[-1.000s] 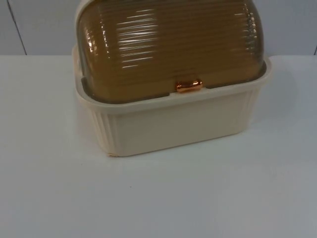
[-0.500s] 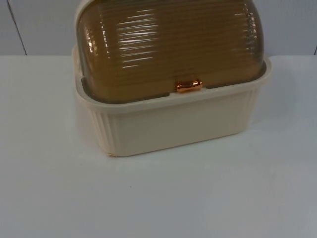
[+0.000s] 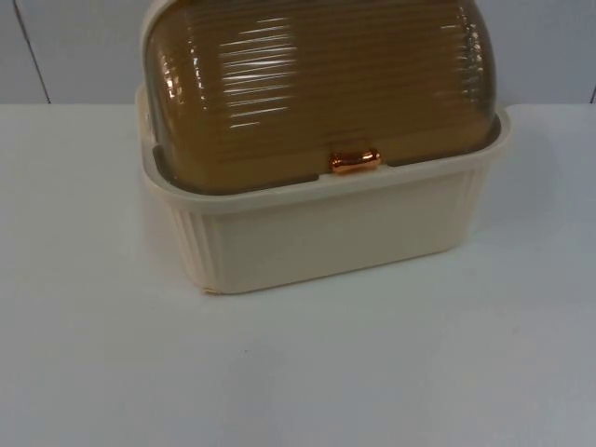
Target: Open the box lid with the left hand, place the block into the box with the right hand, then close the box lid with the left hand.
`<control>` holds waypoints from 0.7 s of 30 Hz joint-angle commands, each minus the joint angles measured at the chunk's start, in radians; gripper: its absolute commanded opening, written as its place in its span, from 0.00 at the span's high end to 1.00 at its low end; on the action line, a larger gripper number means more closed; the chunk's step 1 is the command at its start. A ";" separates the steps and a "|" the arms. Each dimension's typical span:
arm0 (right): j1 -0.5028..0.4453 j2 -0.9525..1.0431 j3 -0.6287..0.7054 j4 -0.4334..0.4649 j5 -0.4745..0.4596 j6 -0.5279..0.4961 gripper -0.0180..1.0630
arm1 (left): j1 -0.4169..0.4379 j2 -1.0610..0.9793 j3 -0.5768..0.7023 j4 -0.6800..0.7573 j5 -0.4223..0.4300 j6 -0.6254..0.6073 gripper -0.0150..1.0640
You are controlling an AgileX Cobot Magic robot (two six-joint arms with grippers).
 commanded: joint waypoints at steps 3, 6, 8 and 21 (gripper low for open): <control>0.003 0.002 0.132 -0.006 0.075 0.015 0.02 | -0.004 0.001 0.112 0.031 0.058 -0.016 0.01; 0.003 0.002 0.209 -0.008 0.075 0.030 0.02 | -0.004 0.001 0.161 0.028 0.064 -0.016 0.01; 0.003 0.002 0.251 -0.008 0.092 0.032 0.02 | -0.004 0.001 0.185 0.030 0.091 -0.016 0.01; 0.003 0.002 0.377 -0.033 0.109 0.038 0.02 | -0.004 0.001 0.282 0.065 0.164 -0.027 0.01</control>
